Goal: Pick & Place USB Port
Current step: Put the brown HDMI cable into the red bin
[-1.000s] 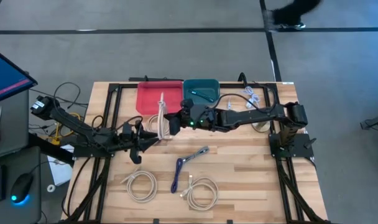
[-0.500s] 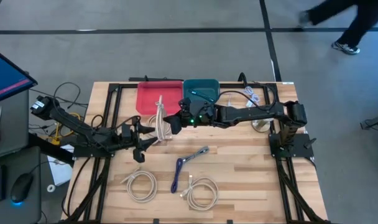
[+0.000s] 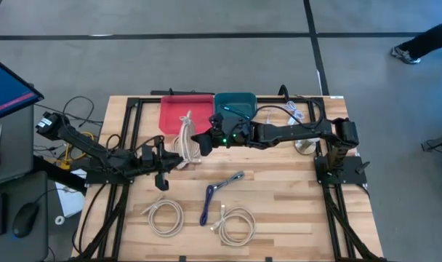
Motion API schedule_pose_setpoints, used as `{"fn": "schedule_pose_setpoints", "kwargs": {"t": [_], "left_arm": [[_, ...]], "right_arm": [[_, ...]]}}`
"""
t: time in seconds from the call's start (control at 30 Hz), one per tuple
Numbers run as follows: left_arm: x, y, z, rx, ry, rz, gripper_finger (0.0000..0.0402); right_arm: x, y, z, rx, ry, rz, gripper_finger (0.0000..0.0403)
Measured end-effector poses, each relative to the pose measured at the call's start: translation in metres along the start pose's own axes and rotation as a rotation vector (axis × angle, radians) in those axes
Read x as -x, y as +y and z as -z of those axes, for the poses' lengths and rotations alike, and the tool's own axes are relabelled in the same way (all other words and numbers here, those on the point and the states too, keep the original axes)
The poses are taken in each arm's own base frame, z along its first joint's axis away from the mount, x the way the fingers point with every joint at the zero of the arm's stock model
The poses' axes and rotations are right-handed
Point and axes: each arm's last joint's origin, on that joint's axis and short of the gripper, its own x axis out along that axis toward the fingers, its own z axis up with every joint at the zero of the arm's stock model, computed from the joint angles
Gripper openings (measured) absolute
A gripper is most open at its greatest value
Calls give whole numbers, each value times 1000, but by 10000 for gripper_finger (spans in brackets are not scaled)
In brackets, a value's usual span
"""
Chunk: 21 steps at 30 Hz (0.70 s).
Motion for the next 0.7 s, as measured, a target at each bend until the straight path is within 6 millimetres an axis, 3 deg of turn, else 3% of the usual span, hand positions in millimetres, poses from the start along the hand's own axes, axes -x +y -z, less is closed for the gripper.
{"fn": "schedule_pose_setpoints", "kwargs": {"t": [0.13,0.3,0.7], "left_arm": [[1,2,-2,22,-6,-49,15],[5,7,-11,56,-43,-74,15],[24,26,-27,28,-48,-219,15]], "right_arm": [[1,2,-1,21,3,-18,44],[12,14,-8,172,-25,-67,75],[58,36,-37,398,-137,-10,71]]}}
